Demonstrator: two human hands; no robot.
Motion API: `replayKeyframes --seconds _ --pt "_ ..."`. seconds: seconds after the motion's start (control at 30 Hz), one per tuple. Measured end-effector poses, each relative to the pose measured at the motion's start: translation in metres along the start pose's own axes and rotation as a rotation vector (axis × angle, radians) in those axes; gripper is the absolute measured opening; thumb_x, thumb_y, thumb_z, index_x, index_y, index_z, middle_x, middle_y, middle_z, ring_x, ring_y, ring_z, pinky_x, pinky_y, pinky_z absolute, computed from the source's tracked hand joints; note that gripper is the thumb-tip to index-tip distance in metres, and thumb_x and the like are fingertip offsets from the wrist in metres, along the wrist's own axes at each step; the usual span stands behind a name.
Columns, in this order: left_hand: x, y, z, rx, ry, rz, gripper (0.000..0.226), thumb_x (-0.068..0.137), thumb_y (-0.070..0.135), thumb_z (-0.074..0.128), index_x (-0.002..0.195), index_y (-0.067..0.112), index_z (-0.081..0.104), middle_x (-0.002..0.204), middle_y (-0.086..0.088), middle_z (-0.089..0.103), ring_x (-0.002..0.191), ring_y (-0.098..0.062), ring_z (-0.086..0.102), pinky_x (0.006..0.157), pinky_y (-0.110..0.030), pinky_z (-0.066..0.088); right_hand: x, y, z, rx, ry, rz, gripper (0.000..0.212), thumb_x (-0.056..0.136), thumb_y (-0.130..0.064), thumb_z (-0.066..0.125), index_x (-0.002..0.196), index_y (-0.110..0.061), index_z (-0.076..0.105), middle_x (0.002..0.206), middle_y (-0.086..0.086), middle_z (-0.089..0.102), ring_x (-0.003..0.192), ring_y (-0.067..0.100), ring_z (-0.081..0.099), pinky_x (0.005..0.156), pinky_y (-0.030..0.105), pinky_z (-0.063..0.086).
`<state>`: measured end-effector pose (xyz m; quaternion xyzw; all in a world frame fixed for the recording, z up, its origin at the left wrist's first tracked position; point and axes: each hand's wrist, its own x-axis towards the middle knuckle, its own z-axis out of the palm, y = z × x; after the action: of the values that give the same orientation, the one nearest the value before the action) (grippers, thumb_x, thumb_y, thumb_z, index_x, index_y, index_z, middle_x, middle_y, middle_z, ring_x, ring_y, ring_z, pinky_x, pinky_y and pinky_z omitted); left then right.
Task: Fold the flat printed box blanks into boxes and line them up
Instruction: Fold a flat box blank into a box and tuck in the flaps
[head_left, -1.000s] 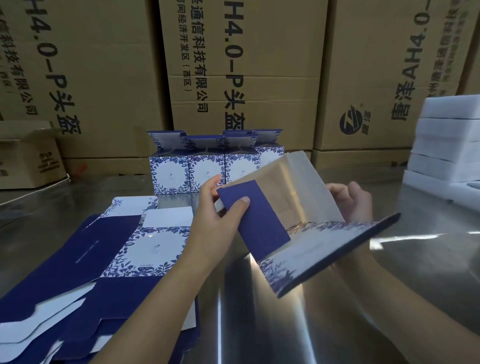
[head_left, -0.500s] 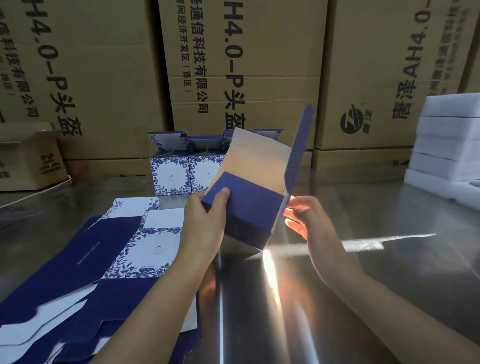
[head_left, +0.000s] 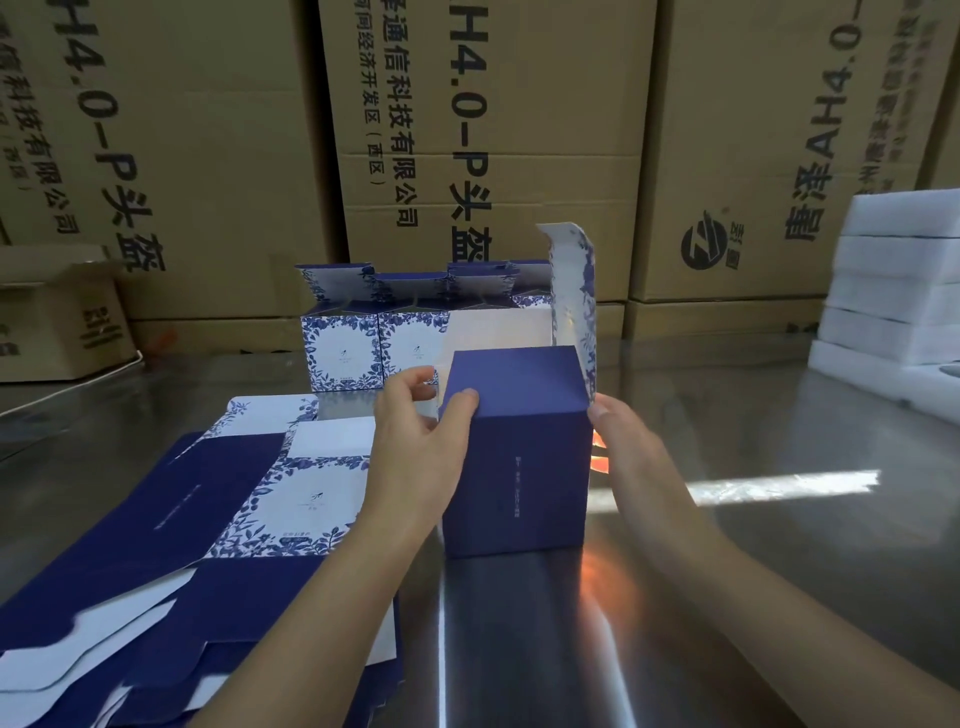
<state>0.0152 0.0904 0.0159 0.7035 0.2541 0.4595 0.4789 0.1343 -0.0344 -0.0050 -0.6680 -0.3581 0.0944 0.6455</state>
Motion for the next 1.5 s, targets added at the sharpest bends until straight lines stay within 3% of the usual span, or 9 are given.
replayKeyframes --seconds 0.07,0.13,0.27,0.4,0.57,0.77,0.93,1.23,1.5 --pt "0.0 0.0 0.0 -0.013 -0.006 0.018 0.03 0.09 0.037 0.057 0.115 0.035 0.041 0.123 0.006 0.046 0.093 -0.005 0.055 0.088 -0.037 0.049 -0.003 0.0 -0.001 -0.021 -0.001 -0.004 0.05 0.077 -0.063 0.036 0.12 -0.044 0.053 0.123 -0.018 0.059 0.118 0.005 0.052 0.103 0.037 0.04" --pt "0.001 0.0 0.0 -0.069 -0.016 0.002 0.029 0.091 0.036 0.056 0.116 0.035 0.042 0.125 0.006 0.047 0.096 -0.004 0.054 0.086 -0.031 0.047 -0.006 -0.002 -0.001 -0.025 0.028 -0.055 0.026 0.084 -0.059 0.039 0.107 -0.053 0.05 0.114 -0.026 0.058 0.108 -0.005 0.053 0.087 0.02 0.043" --pt "0.0 -0.001 0.0 -0.094 0.036 0.059 0.023 0.091 0.033 0.056 0.112 0.035 0.047 0.12 0.01 0.047 0.1 0.0 0.052 0.088 -0.026 0.045 -0.01 -0.006 -0.002 -0.035 0.282 -0.309 0.006 0.09 -0.033 0.05 0.095 -0.035 0.053 0.093 -0.015 0.059 0.081 -0.008 0.055 0.067 0.007 0.04" --pt "-0.005 0.003 -0.008 0.156 0.111 0.554 0.019 0.084 0.026 0.058 0.103 0.03 0.058 0.105 0.018 0.051 0.1 -0.006 0.051 0.082 -0.015 0.041 -0.014 -0.011 -0.005 -0.298 0.358 -0.671 0.009 0.084 -0.019 0.053 0.087 -0.021 0.06 0.093 -0.015 0.052 0.087 0.005 0.051 0.078 0.008 0.036" --pt "-0.009 -0.003 -0.004 0.507 0.103 0.981 0.019 0.083 0.02 0.059 0.089 0.013 0.075 0.095 0.001 0.071 0.09 -0.018 0.065 0.08 -0.033 0.046 -0.019 -0.007 0.007 -0.557 0.239 -0.964 0.025 0.087 -0.01 0.052 0.101 -0.001 0.071 0.109 0.011 0.062 0.106 0.014 0.054 0.101 0.016 0.036" --pt "-0.011 0.0 -0.003 0.464 0.045 0.879 0.022 0.083 0.022 0.056 0.086 0.014 0.076 0.091 0.006 0.073 0.086 -0.017 0.067 0.078 -0.036 0.047 -0.018 0.001 0.019 -0.671 0.252 -0.987 0.03 0.085 -0.006 0.056 0.111 -0.001 0.068 0.115 0.008 0.066 0.112 0.014 0.055 0.11 0.03 0.035" --pt "-0.013 0.002 -0.003 0.464 0.007 0.835 0.022 0.083 0.023 0.055 0.086 0.015 0.076 0.087 0.007 0.072 0.08 -0.018 0.063 0.074 -0.037 0.046 -0.018 -0.005 0.017 -0.66 0.261 -0.99 0.029 0.086 -0.007 0.05 0.108 -0.002 0.069 0.108 0.005 0.069 0.104 0.015 0.057 0.107 0.024 0.036" --pt "-0.015 0.003 0.001 0.438 0.025 0.857 0.019 0.081 0.025 0.058 0.082 0.017 0.074 0.083 0.008 0.07 0.076 -0.016 0.06 0.073 -0.036 0.045 -0.018 -0.013 0.007 -0.925 0.472 -1.008 0.023 0.083 -0.018 0.059 0.099 -0.017 0.075 0.101 -0.009 0.071 0.087 0.016 0.051 0.077 0.03 0.03" --pt "-0.011 -0.001 -0.002 0.384 0.057 0.834 0.025 0.081 0.027 0.059 0.089 0.009 0.074 0.094 -0.002 0.065 0.085 -0.014 0.052 0.08 -0.018 0.041 -0.021 -0.017 0.006 -0.873 0.364 -0.871 0.022 0.088 -0.025 0.052 0.097 -0.021 0.073 0.095 -0.01 0.069 0.074 0.017 0.054 0.067 0.028 0.028"
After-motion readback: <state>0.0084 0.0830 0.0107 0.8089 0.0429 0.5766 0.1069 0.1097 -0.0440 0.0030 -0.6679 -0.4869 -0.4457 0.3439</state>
